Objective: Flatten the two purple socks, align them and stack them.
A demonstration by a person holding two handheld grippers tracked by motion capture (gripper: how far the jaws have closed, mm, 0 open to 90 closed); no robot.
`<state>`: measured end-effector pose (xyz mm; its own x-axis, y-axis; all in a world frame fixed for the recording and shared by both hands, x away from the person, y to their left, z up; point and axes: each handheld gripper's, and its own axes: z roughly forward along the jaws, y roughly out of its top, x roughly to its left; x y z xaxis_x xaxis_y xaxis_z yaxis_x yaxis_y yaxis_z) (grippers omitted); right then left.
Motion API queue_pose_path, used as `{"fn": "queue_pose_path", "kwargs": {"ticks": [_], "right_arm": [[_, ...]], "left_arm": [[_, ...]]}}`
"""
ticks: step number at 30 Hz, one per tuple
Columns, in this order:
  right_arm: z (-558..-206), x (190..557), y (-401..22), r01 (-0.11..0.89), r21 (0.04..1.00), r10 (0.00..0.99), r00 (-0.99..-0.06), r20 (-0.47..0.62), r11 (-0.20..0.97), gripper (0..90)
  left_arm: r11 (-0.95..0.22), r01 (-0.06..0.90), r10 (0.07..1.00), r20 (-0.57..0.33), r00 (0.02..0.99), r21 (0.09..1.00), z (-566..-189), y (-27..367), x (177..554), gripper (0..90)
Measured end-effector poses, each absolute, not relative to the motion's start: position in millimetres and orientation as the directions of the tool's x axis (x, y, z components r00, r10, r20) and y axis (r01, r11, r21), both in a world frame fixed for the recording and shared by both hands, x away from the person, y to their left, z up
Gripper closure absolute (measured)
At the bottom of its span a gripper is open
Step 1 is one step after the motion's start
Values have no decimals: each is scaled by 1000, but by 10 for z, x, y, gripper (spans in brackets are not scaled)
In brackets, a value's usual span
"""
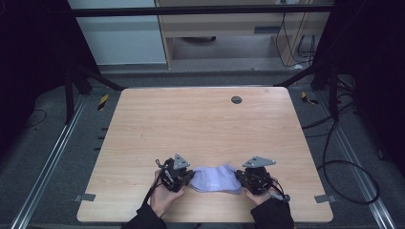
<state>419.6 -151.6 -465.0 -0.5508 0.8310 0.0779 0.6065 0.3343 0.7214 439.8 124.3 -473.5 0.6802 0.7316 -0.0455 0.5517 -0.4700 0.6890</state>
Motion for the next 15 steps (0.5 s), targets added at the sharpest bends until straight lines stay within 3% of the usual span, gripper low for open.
{"fn": "queue_pose_path", "kwargs": {"ticks": [11, 15], "right_arm": [[-4739, 4216, -1522, 635, 683, 836, -546, 64, 362, 810], [-4739, 4212, -1522, 640, 680, 840, -538, 66, 356, 771]], "left_arm": [[-481, 559, 733, -40, 679, 676, -4797, 1245, 4406, 861], [-467, 556, 742, -37, 669, 688, -4778, 1277, 4400, 793]]}}
